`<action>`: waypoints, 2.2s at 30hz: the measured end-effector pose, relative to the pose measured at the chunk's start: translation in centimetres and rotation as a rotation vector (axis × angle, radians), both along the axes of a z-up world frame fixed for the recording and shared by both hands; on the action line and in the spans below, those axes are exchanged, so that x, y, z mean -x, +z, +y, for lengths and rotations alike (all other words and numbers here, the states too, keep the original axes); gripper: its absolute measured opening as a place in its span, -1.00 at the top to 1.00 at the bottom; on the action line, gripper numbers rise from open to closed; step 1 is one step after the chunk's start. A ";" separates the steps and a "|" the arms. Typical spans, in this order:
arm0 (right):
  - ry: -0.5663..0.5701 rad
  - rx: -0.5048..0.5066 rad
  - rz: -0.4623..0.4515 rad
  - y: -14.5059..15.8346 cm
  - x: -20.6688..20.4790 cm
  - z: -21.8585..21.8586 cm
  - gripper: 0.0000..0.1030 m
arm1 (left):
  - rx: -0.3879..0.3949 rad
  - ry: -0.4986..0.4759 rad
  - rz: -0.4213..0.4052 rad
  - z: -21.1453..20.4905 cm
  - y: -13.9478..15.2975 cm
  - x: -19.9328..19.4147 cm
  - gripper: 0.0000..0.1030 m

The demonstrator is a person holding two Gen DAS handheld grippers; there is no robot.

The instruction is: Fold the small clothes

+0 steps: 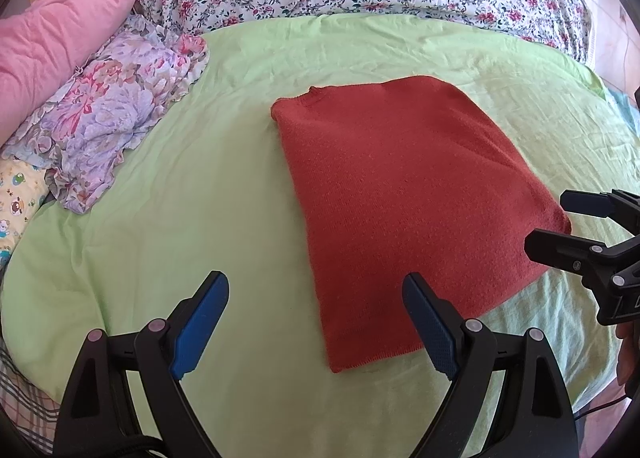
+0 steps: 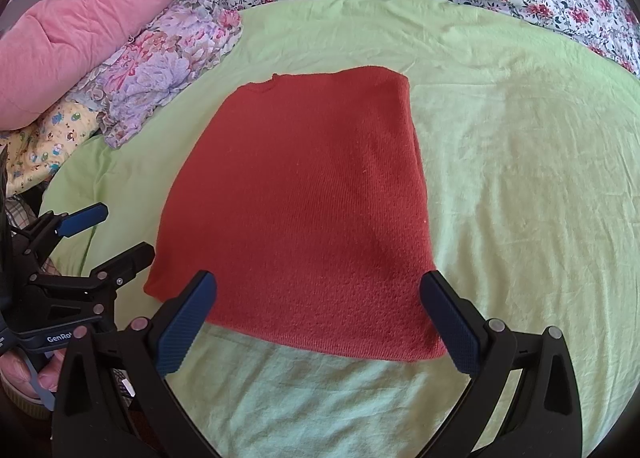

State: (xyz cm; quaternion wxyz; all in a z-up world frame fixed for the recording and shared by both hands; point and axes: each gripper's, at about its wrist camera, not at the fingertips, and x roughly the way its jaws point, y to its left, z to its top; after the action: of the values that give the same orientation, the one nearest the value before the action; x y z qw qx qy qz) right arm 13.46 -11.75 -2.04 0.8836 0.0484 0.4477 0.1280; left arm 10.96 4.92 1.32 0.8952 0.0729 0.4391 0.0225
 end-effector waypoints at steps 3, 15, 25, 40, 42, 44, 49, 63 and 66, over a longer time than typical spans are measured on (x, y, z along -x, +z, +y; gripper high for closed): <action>-0.001 0.001 -0.001 0.0 0.0 0.0 -0.97 | 0.003 0.001 0.001 0.0 0.0 0.0 -0.73; -0.001 -0.002 0.000 0.2 -0.2 0.0 -0.97 | -0.002 -0.007 0.006 -0.3 -0.1 -0.5 -0.73; -0.004 -0.003 -0.001 0.4 -1.0 -0.7 -0.97 | 0.008 -0.002 0.008 0.0 0.1 -1.4 -0.73; -0.004 -0.006 -0.012 0.6 -1.4 -0.7 -0.97 | 0.007 -0.002 0.006 -0.2 0.2 -1.7 -0.73; -0.006 -0.007 -0.012 0.7 -1.4 -0.7 -0.97 | 0.007 -0.002 0.006 -0.2 0.2 -1.7 -0.73; -0.004 -0.007 -0.012 0.7 -1.4 -0.7 -0.97 | 0.009 -0.001 0.006 -0.1 0.3 -1.7 -0.73; -0.004 -0.008 -0.014 0.8 -1.4 -0.7 -0.97 | 0.011 -0.001 0.002 -0.1 0.5 -1.7 -0.73; -0.012 -0.010 -0.018 1.1 -1.4 -0.8 -0.98 | 0.003 -0.010 -0.010 0.0 0.7 -2.0 -0.73; -0.015 -0.013 -0.017 1.2 -1.6 -1.1 -0.98 | -0.002 -0.003 -0.016 0.2 0.9 -2.3 -0.73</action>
State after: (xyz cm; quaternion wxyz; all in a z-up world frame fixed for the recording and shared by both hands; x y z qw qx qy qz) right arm 15.08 -12.85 -0.88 0.8879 0.0566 0.4391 0.1250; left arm 13.23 5.14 2.26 0.8987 0.0743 0.4317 0.0222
